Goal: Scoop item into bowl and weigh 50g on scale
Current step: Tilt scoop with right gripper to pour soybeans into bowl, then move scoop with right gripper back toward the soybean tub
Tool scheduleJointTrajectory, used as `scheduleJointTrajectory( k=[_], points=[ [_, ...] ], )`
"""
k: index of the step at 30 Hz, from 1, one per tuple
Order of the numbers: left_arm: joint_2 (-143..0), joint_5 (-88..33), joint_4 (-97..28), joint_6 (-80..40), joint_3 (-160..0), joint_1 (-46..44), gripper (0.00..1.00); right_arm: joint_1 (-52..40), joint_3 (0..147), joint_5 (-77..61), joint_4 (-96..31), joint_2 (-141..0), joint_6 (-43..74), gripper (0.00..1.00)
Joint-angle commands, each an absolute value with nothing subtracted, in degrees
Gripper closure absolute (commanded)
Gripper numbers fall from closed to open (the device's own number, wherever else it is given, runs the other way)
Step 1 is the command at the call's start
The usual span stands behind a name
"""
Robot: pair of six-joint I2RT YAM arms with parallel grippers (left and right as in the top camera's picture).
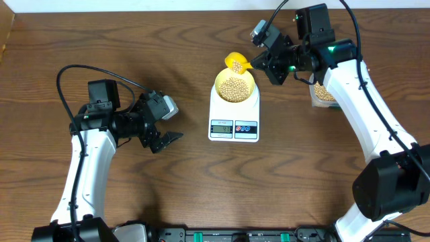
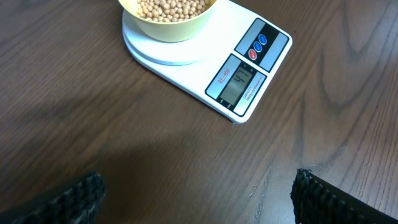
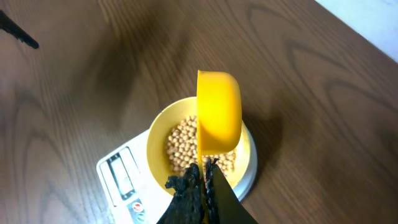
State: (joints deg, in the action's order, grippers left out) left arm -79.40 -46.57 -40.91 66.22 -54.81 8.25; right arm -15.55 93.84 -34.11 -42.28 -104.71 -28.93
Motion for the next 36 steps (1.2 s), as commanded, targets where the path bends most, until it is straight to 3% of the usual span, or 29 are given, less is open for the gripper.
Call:
scheduleJointTrajectory(
  k=[1,21,36],
  points=[
    [-79.75,-46.87,-41.08,66.13,-54.22,8.45,0.02,-15.11,94.39,-37.47,-42.98,-103.63,-23.18,0.99],
    [-79.75,-46.87,-41.08,66.13,-54.22,8.45,0.03,-5.58,94.39,-55.13,-45.41,-103.63,-12.21,0.99],
    [-79.75,-46.87,-41.08,66.13,-54.22,8.45,0.02,-4.47,94.39,-55.81,-44.56,-103.63,-10.7,0.99]
  ],
)
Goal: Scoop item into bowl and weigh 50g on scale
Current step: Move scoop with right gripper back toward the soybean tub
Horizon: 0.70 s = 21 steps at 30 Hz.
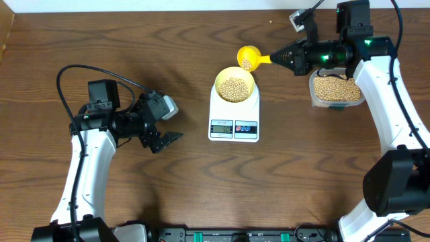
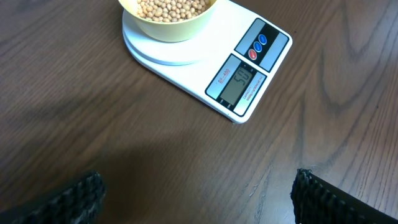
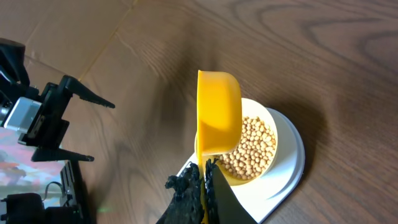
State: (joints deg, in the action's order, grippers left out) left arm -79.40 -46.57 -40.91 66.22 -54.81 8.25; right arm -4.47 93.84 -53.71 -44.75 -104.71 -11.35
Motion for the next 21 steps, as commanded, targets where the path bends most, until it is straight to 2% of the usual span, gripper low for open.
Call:
scheduleJointTrajectory(
  k=[1,9,21],
  points=[
    [-79.75,-46.87,-41.08,66.13,-54.22,8.45,0.02,-4.4,94.39,-56.14,-44.56,-103.61,-10.72,0.99],
    [-79.75,-46.87,-41.08,66.13,-54.22,8.45,0.02,-0.95,94.39,-60.51,-44.6,-103.61,-9.67,0.99],
    [-79.75,-46.87,-41.08,66.13,-54.22,8.45,0.02,9.13,94.39,-60.93,-48.34,-103.61,-9.93,0.99]
  ],
)
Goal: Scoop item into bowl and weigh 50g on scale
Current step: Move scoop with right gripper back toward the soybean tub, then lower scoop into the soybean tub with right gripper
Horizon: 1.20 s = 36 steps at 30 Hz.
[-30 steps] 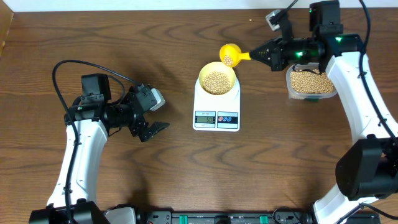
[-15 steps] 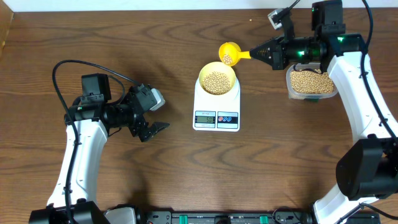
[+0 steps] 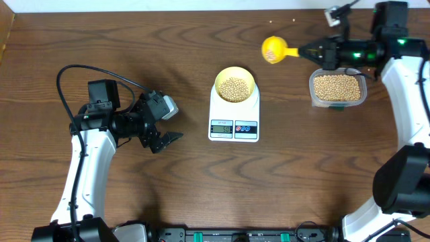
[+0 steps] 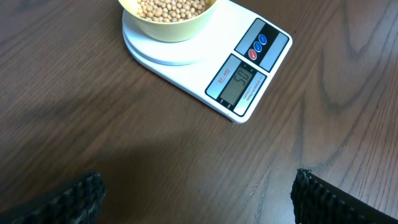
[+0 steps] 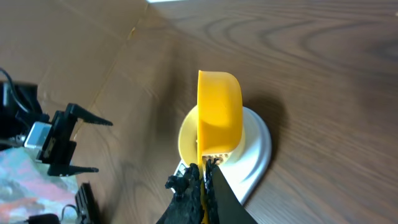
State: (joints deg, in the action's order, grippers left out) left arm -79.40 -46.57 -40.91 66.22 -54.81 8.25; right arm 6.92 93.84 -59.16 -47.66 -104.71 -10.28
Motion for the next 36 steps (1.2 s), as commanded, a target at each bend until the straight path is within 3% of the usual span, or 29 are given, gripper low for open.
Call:
scheduleJointTrajectory(
  k=[1,19,26,36],
  points=[
    [-79.75,-46.87,-41.08,66.13,-54.22,8.45,0.02,10.17,94.39,-60.47,-48.97,-103.59,-9.91,0.99],
    [-79.75,-46.87,-41.08,66.13,-54.22,8.45,0.02,25.69,94.39,-44.51,-64.31,-103.59,-16.56,0.99],
    [-79.75,-46.87,-41.08,66.13,-54.22,8.45,0.02,25.91,94.39,-32.38,-63.88,-103.61,-16.62,0.99],
    [-79.75,-46.87,-41.08,66.13,-54.22,8.45,0.02,20.88,94.37,-27.99,-61.32,-103.61,-20.88,0.99]
  ],
)
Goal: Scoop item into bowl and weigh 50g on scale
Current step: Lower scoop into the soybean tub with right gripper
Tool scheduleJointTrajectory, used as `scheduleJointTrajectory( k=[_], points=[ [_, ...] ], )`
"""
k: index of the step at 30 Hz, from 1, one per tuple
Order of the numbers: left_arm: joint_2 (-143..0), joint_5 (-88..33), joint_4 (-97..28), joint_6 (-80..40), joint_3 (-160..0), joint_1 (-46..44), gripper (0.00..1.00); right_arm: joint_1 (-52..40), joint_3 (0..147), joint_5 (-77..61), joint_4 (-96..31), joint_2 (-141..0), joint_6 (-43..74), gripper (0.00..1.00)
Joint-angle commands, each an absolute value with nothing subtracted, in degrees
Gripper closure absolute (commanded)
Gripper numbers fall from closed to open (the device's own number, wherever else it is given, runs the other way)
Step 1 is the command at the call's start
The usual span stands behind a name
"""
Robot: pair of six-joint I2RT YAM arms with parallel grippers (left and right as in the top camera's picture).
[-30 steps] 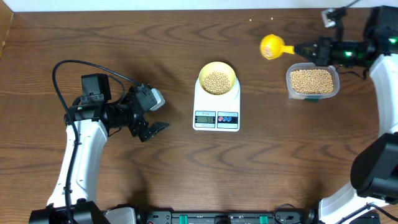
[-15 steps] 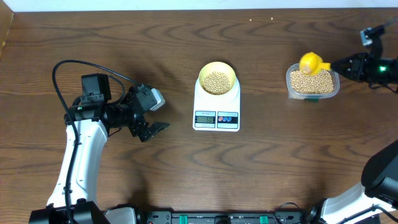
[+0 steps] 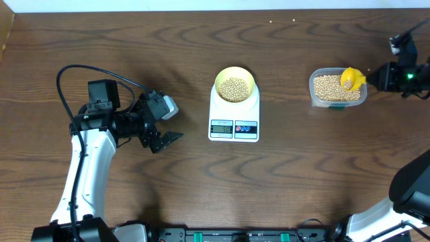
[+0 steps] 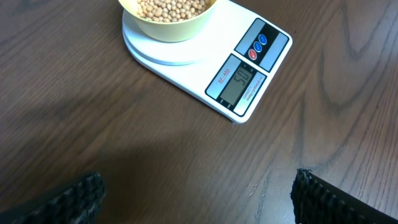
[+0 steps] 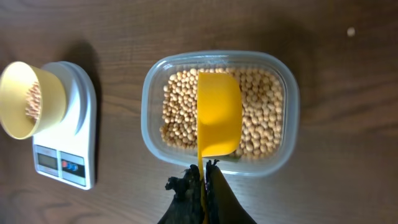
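A yellow bowl [image 3: 234, 85] of soybeans sits on the white scale [image 3: 234, 121], whose display [image 4: 239, 81] appears to read 50. A clear tub [image 3: 337, 89] of soybeans stands at the right. My right gripper [image 5: 203, 175] is shut on the handle of the yellow scoop [image 5: 218, 114], which hangs over the tub [image 5: 219, 112]; in the overhead view the scoop [image 3: 350, 78] is above the tub's right end. My left gripper [image 3: 168, 139] stands open above bare table left of the scale, its fingertips [image 4: 74, 198] wide apart.
The left arm's black cable [image 3: 74, 70] loops over the table at the left. The table's far edge [image 3: 168, 11] runs along the top. A small crumb [image 5: 351, 31] lies beyond the tub.
My right gripper has carried the scoop rightwards from a spot between bowl and tub to over the tub. The left arm, bowl and scale have not moved.
First the scoop was tipped at the bowl's rim and the scale read in the forties. Then the scoop was back from the bowl and the display read about 50. After that it was between bowl and tub, and now it hangs over the tub.
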State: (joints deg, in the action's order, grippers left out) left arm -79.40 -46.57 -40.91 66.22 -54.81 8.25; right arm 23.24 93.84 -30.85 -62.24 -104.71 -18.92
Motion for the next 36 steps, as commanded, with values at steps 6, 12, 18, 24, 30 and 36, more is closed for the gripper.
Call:
scheduleJointTrajectory(
  k=[6,12,18,24,30,36],
  points=[
    [-79.75,-46.87,-41.08,66.13,-54.22,8.45,0.03,15.38,94.37,-18.85,-60.53,-103.61,-20.88,0.99],
    [-79.75,-46.87,-41.08,66.13,-54.22,8.45,0.02,10.61,94.37,-11.42,-60.2,-103.61,-21.39,0.99],
    [-79.75,-46.87,-41.08,66.13,-54.22,8.45,0.02,7.31,94.39,-6.57,-58.7,-103.61,-21.52,0.99],
    [-79.75,-46.87,-41.08,66.13,-54.22,8.45,0.02,4.16,94.41,-0.12,-58.52,-103.61,-21.54,0.99],
    [-79.75,-46.87,-41.08,66.13,-54.22,8.45,0.02,-0.56,95.11,6.55,-59.09,-103.02,-21.54,0.99],
    [-79.75,-46.87,-41.08,66.13,-54.22,8.45,0.02,-5.3,95.33,13.76,-59.94,-101.08,-19.84,0.99]
  ],
)
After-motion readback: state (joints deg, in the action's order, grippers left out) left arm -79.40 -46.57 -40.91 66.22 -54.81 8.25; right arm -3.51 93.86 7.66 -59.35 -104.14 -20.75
